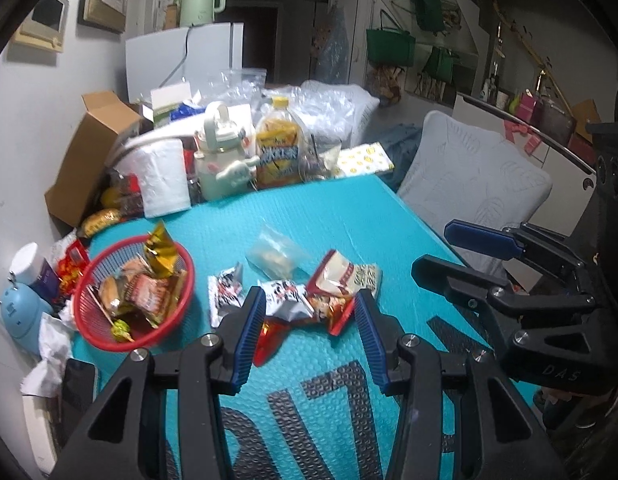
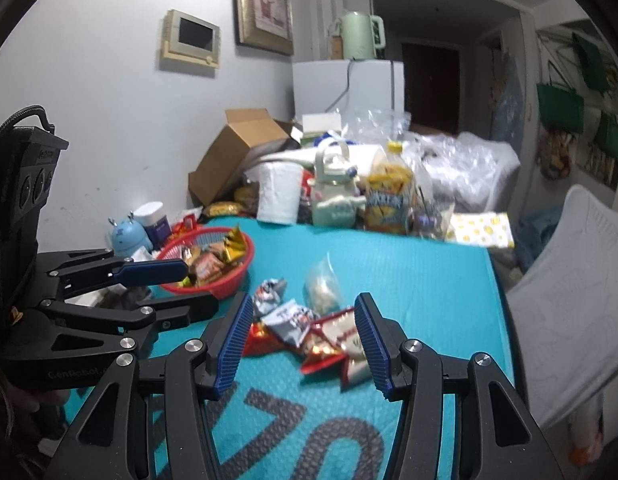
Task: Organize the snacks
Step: 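Move both open tools back toward the remaining snack packets, then grasp the red candy packet with left tool while right tool grasps the white-red bag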
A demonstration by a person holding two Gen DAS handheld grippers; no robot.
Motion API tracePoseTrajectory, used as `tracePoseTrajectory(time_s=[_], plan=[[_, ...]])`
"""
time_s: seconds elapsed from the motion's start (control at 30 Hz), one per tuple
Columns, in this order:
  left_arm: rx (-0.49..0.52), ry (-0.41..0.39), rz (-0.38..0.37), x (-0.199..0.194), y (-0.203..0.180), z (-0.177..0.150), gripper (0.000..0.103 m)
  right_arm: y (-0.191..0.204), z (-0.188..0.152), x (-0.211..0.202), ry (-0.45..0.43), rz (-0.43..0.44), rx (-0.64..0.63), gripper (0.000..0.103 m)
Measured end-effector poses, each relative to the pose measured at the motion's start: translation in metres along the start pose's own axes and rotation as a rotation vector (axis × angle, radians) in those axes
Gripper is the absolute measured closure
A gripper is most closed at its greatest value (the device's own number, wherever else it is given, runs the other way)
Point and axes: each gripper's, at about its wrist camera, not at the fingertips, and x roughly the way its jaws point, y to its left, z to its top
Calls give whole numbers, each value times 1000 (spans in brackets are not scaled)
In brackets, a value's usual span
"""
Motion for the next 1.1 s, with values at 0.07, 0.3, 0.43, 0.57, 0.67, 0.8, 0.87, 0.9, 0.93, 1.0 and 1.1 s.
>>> tracePoseTrajectory(time_s=[0.07,0.3,0.43,0.57,0.67,0.8,0.87,0.9,0.93,1.0,1.1], plan=[[-9,18,-7,7,0,-2,58,-5,-5,6,18,2,15,50],[-37,82,-18,36,7,-11,58,-18,-18,24,66,8,50,43],[-51,115,-27,51,11,-15,58,-23,-22,39,98,15,58,43],[-69,142,-36,65,16,-16,58,-30,-25,55,130,25,71,43],[-78,160,-31,76,20,-16,58,-38,-28,67,152,31,86,41],[-93,192,-16,93,28,-15,58,-47,-31,85,180,36,92,35],[-98,213,-8,103,32,-15,58,-49,-31,92,192,39,90,34],[-99,222,-3,108,35,-15,58,-51,-32,97,200,39,89,34],[-101,227,0,110,36,-16,58,-53,-32,102,209,39,88,33],[-106,243,6,118,40,-16,58,-57,-33,112,224,33,88,30],[-113,265,17,129,47,-18,58,-63,-34,123,241,20,90,29]])
